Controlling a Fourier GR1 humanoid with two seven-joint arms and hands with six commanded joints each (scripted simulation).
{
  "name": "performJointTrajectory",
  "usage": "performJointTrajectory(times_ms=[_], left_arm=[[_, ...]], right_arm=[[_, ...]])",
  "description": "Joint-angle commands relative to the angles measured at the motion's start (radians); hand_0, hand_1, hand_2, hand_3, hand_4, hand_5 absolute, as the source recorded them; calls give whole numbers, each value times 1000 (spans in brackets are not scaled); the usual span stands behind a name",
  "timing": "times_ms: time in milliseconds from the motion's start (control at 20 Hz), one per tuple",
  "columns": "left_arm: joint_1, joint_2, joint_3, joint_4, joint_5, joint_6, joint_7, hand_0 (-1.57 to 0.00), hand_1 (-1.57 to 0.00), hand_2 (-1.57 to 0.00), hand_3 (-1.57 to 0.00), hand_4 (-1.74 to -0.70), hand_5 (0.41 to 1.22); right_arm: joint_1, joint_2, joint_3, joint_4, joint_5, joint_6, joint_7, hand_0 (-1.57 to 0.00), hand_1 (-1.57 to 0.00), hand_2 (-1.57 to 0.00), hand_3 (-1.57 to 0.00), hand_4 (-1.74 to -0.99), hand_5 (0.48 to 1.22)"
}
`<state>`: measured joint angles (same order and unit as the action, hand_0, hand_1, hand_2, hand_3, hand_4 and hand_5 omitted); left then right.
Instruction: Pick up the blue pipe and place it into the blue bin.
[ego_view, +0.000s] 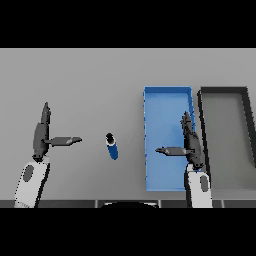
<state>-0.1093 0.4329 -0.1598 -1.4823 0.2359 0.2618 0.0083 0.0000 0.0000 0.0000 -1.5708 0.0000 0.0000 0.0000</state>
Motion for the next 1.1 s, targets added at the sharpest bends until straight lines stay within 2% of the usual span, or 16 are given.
performJointTrajectory(times_ms=[0, 250, 300, 350, 400, 450, 600, 750, 850, 1050], left_arm=[[2, 0, 1, -1, 0, 0, -6, 1, 1, 1, 1, -1006, 586], [14, 4, 0, -4, 2, -7, -15, 1, 1, 1, 1, -1006, 586], [52, 69, -30, -22, -6, -110, -82, 1, 1, 1, 1, -1006, 586], [70, 115, -40, -24, -6, -178, -122, 1, 1, 1, 1, -1011, 588], [87, 141, -50, -30, -11, -214, -146, 1, 1, 1, 1, -1011, 588], [96, 157, -57, -34, -16, -235, -158, 1, 1, 1, 1, -1010, 588], [88, 177, -61, -30, -16, -262, -152, 1, 1, 1, 1, -1007, 587], [113, 193, -73, -63, 20, -330, -191, 1, 1, 1, 1, -1023, 594], [114, 206, -107, -89, 17, -378, -182, 1, 1, 1, 1, -1020, 582], [103, 236, -161, -130, 8, -450, -126, 1, 1, 1, 1, -1040, 532]], right_arm=[[2, 1, 1, -1, 0, -1, -1, 1, 1, 1, 1, -1222, 603], [16, -4, -1, -12, -6, 3, -5, 1, 1, 1, 1, -1222, 603], [53, -60, 33, -48, 50, 32, -62, 1, 1, 1, 1, -1222, 603], [85, -85, 59, -75, 79, 53, -103, 1, 1, 1, 1, -1227, 603], [105, -100, 78, -113, 98, 61, -108, 1, 1, 1, 1, -1230, 601], [109, -109, 85, -127, 109, 63, -91, 1, 1, 1, 1, -1228, 599], [110, -124, 89, -143, 121, 65, -46, 1, 1, 1, 1, -1230, 595], [106, -118, 103, -141, 141, 59, -36, 1, 1, 1, 1, -1218, 589], [99, -118, 107, -143, 147, 57, -37, 1, 1, 1, 1, -1215, 587], [108, -122, 111, -127, 143, 75, -104, 1, 1, 1, 1, -1225, 603]])
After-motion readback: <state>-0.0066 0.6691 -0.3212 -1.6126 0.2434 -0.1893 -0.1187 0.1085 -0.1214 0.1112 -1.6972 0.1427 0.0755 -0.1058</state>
